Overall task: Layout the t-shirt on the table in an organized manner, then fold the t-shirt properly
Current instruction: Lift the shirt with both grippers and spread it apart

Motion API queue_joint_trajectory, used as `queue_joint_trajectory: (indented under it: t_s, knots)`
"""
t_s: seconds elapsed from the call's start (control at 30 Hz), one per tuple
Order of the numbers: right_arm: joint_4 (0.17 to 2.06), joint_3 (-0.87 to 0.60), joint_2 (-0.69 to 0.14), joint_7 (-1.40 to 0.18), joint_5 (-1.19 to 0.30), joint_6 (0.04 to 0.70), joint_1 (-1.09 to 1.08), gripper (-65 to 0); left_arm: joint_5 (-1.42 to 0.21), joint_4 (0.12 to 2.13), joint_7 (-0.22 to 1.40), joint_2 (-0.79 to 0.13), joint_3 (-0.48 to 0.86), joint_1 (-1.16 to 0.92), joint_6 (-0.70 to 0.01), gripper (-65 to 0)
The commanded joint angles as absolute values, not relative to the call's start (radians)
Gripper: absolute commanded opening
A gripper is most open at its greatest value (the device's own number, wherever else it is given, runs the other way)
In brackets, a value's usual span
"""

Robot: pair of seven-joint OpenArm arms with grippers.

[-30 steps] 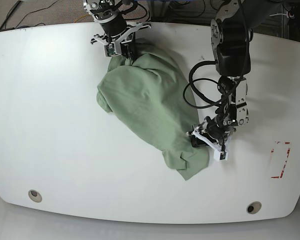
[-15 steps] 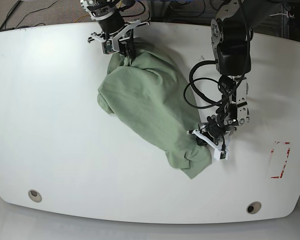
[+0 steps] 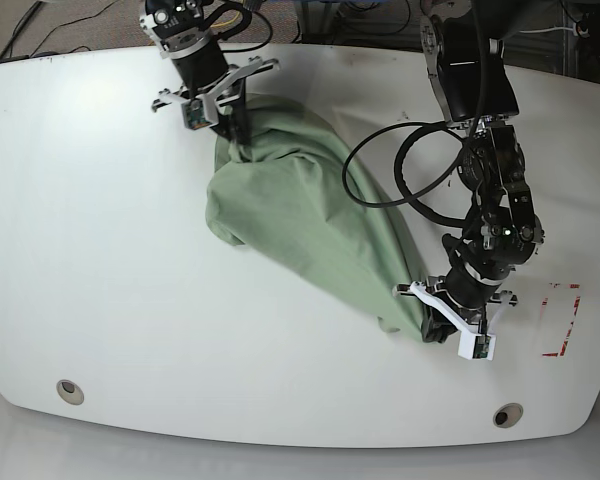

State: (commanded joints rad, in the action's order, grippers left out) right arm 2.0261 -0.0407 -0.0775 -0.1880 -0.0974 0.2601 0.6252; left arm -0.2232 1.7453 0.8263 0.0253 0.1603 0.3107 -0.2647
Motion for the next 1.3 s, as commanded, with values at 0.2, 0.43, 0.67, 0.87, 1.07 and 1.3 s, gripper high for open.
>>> queue_joint_trajectory:
  t_s: [0.2, 0.43, 0.67, 0.87, 1.07, 1.3]
  knots:
    - [2.023, -0.136, -0.079, -0.196, -0.099, 0.26, 0.529, -64.8, -0.225, 1.867, 0.874, 0.028, 0.16, 0.34, -0.265, -65.0]
    - [2.02, -0.213, -0.085, -0.199, -0.101, 0.277, 0.375, -64.8, -0.278, 1.922, 0.898, 0.044, 0.162, 0.398, -0.26, -65.0]
    - [2.02, -0.277, -0.091, -0.277, -0.101, 0.335, 0.216, -64.8, -0.283, 1.931, 0.898, 0.042, 0.162, 0.47, -0.26, -65.0]
    - [2.022, -0.318, -0.096, -0.331, -0.101, 0.384, 0.059, -64.8, -0.285, 1.928, 0.898, 0.042, 0.162, 0.561, -0.26, -65.0]
    - [2.022, -0.334, -0.156, -0.418, -0.101, 0.414, -0.111, -64.8, -0.285, 1.928, 0.898, 0.045, 0.16, 0.677, -0.26, -64.9]
    - [2.02, -0.343, -0.228, -0.519, -0.099, 0.458, -0.326, -64.8, -0.278, 1.928, 0.898, 0.042, 0.162, 0.816, -0.26, -64.9]
